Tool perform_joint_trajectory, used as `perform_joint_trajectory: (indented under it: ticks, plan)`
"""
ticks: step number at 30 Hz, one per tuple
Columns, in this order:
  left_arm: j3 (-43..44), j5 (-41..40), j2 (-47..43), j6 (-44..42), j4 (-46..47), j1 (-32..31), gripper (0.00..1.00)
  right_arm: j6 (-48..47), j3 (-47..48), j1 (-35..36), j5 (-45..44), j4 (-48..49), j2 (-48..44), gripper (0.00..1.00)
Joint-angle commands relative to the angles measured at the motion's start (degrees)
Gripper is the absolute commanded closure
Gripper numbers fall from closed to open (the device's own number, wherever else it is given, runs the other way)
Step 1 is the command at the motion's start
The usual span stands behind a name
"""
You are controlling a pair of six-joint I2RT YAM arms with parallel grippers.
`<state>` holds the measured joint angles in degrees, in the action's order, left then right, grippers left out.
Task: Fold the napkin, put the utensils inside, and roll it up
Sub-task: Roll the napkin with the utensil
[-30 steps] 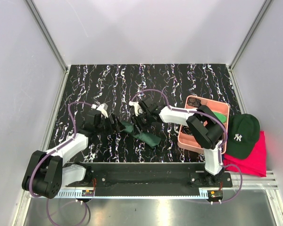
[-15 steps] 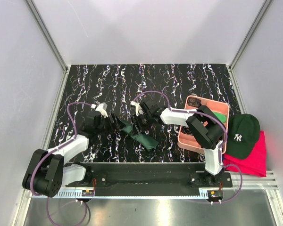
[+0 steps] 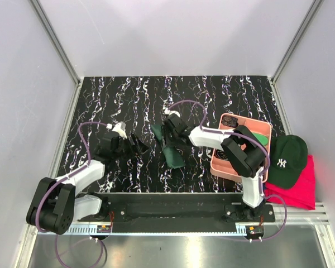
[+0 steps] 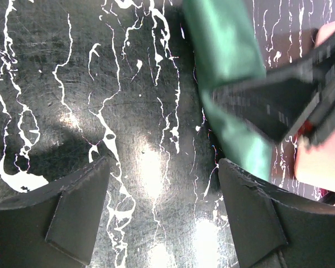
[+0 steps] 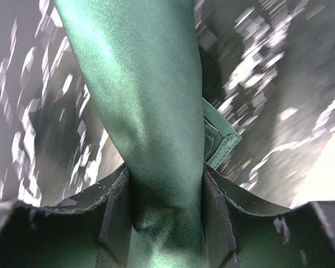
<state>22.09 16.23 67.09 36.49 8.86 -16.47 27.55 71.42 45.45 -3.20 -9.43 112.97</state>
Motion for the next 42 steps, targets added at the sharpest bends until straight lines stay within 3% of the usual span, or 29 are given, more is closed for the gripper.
perform_joint_trajectory:
  ticks: [1, 9, 15, 22, 26, 35, 42]
  plan:
    - [1.03, -1.46, -2.75, 0.34, 0.37, 0.12, 0.19, 2.24, 1.96, -3.43, -13.67, -9.37, 7.61, 0.47]
    - [2.70, -2.08, -6.26, 0.25, -3.94, 0.12, 0.18, 3.47, 6.71, -12.39, -17.88, -14.46, 10.34, 0.41]
    - [3.75, -2.43, -8.55, -0.19, -7.01, 0.12, 0.18, 4.00, 9.88, -15.22, -17.80, -15.44, 10.43, 0.37]
    - [5.95, -2.96, -12.06, -1.33, -12.98, 0.38, 0.17, 1.81, 11.81, -15.22, -14.73, -15.44, 7.01, 0.17]
    - [8.75, -2.09, -14.70, -2.30, -16.50, 1.35, 0.11, -0.21, 12.25, -15.22, -13.94, -15.18, 0.87, 0.05]
    - [14.64, 7.14, -17.60, -5.02, -24.24, 8.38, 0.08, -5.30, 9.89, -15.22, -14.03, -13.17, -14.15, 0.00]
    - [21.24, 8.12, -23.23, -12.05, -31.97, 10.67, 0.01, -8.47, -10.90, -15.22, -8.41, 3.88, -34.19, 0.00]
